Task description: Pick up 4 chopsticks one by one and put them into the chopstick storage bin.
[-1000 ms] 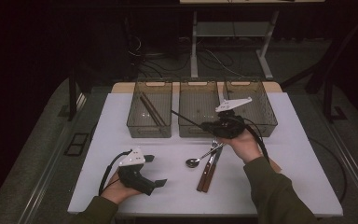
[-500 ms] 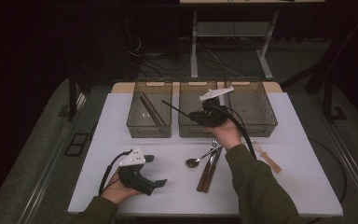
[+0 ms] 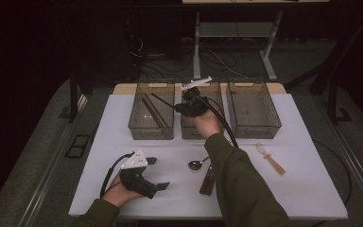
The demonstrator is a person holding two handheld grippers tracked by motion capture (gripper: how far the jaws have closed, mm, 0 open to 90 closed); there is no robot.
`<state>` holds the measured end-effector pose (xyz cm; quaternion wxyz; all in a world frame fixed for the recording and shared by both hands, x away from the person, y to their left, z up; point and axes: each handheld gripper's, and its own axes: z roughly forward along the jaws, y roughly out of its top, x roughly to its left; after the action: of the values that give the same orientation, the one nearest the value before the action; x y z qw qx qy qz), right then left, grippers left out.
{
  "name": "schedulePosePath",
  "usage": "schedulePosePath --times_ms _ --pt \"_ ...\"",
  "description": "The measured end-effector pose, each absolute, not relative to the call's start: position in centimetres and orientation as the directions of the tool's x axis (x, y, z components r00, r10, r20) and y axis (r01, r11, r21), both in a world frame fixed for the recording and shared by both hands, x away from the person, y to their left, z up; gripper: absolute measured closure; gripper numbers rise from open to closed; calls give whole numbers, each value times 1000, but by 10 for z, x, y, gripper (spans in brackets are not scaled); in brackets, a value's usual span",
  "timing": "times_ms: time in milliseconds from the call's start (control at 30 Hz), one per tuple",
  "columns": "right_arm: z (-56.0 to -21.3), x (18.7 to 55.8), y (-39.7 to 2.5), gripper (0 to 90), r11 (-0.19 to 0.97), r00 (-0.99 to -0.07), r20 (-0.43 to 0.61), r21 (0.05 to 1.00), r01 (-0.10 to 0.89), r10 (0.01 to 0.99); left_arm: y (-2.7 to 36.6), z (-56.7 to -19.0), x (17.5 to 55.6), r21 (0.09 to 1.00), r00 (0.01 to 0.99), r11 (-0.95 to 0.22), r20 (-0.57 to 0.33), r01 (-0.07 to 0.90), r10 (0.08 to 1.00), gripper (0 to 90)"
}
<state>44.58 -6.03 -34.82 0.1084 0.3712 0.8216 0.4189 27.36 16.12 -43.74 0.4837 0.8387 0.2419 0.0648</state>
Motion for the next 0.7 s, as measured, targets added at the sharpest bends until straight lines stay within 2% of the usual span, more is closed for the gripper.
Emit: schedulePosePath --times_ms 700 --pt "-367 487 7 853 381 -648 109 731 566 754 162 -436 274 846 880 -409 -133 340 456 0"
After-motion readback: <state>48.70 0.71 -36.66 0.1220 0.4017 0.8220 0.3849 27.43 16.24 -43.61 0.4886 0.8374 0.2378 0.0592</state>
